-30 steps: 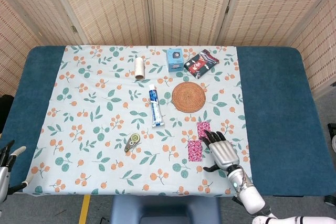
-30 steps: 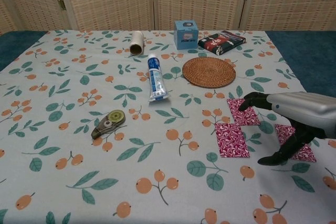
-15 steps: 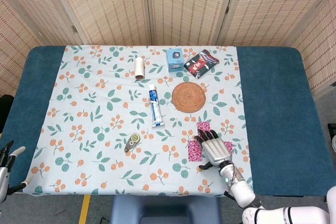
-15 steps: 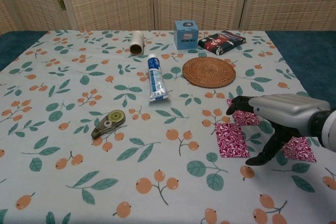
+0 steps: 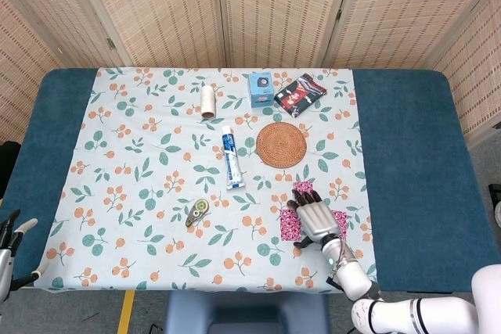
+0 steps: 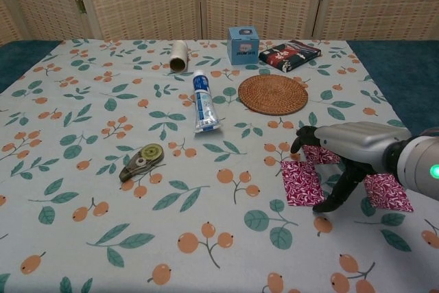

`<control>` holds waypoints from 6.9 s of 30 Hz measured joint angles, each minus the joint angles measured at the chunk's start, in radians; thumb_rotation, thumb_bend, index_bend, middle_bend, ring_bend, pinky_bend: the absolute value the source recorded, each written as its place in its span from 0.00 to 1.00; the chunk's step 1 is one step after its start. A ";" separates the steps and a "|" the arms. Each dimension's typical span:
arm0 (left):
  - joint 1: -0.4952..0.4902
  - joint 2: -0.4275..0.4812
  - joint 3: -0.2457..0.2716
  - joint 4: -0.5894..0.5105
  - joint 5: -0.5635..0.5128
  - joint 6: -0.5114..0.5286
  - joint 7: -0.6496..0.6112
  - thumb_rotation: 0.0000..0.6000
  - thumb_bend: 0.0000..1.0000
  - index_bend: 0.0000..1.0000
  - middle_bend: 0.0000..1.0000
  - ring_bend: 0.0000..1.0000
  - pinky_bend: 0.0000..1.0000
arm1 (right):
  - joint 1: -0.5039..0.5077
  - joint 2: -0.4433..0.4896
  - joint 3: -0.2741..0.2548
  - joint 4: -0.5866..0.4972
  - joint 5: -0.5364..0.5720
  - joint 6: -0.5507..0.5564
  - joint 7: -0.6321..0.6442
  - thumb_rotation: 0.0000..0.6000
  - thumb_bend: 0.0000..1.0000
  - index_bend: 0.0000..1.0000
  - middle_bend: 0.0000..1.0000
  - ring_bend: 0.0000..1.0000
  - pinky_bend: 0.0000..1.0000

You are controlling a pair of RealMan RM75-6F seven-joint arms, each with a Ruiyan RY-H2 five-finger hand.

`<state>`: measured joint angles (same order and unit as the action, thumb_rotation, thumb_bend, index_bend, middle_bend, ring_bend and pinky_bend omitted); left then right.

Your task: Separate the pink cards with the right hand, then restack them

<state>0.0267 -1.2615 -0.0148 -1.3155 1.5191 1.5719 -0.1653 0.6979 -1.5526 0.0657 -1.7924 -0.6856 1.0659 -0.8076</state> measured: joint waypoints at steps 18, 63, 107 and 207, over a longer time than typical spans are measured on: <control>0.005 -0.004 0.000 0.013 -0.004 0.002 -0.010 1.00 0.26 0.22 0.06 0.12 0.00 | 0.029 -0.018 -0.016 0.012 0.007 0.020 0.025 0.80 0.18 0.22 0.06 0.00 0.00; 0.009 -0.013 -0.001 0.033 -0.009 -0.002 -0.026 1.00 0.26 0.22 0.06 0.12 0.00 | 0.016 0.012 -0.028 -0.045 -0.107 0.071 0.090 0.82 0.18 0.29 0.10 0.00 0.00; -0.007 0.011 0.001 -0.060 -0.009 -0.017 0.070 1.00 0.26 0.22 0.06 0.12 0.00 | 0.042 0.058 0.037 0.240 -0.132 -0.130 0.273 0.81 0.18 0.29 0.09 0.00 0.00; -0.021 -0.016 0.007 -0.011 -0.011 -0.043 0.032 1.00 0.26 0.24 0.06 0.12 0.00 | -0.194 0.138 -0.080 0.063 -0.172 0.032 0.264 0.82 0.19 0.31 0.12 0.00 0.00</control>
<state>0.0057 -1.2773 -0.0074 -1.3264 1.5086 1.5288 -0.1333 0.5038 -1.4149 -0.0139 -1.7297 -0.8574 1.0981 -0.5438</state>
